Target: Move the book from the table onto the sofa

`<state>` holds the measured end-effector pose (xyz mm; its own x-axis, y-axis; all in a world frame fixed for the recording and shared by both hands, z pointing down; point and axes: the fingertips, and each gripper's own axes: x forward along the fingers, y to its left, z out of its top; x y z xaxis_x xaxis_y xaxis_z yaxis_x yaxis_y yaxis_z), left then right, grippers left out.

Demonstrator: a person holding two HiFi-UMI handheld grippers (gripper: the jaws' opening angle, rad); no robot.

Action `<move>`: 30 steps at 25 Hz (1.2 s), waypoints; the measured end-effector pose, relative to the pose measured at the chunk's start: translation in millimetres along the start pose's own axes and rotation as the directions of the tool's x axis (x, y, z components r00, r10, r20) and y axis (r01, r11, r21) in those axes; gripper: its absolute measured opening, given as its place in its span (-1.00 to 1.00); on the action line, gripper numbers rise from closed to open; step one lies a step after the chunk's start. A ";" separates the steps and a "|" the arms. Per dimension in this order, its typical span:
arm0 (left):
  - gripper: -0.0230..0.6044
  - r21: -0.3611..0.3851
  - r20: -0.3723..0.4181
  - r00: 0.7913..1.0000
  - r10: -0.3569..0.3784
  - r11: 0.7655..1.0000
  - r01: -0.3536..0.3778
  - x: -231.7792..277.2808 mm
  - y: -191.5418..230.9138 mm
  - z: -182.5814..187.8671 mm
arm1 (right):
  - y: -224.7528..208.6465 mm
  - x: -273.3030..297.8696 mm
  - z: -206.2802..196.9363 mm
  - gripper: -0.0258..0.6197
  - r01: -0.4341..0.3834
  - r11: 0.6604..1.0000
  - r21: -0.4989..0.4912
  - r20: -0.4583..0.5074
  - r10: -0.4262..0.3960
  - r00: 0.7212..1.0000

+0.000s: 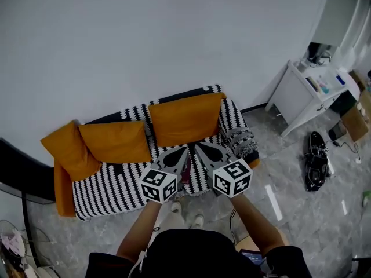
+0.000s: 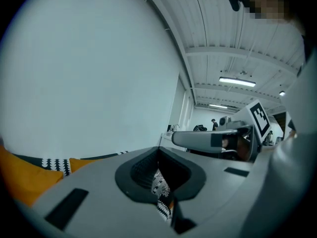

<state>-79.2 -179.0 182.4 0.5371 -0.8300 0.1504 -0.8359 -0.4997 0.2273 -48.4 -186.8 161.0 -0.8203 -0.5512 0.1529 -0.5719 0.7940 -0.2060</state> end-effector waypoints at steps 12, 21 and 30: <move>-0.87 0.057 0.066 0.997 0.032 0.998 -0.036 -24.3 -14.2 29.3 | 23.1 -15.1 25.8 -0.87 -0.013 0.998 -0.061 0.058 0.017 0.998; -0.87 0.068 0.082 0.996 0.045 0.996 -0.050 -32.1 -19.2 31.7 | 30.7 -18.2 26.3 -0.87 -0.025 0.998 -0.058 0.064 0.029 0.998; -0.87 0.050 0.103 0.993 0.052 0.997 -0.057 -35.3 -16.8 34.4 | 25.3 -17.2 19.5 -0.87 -0.015 0.998 -0.053 0.057 0.018 0.998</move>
<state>-88.1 -149.8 140.2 0.4785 -0.8759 0.0620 -0.8698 -0.4631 0.1703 -49.0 -162.3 134.3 -0.8297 -0.5503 0.0936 -0.5581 0.8149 -0.1564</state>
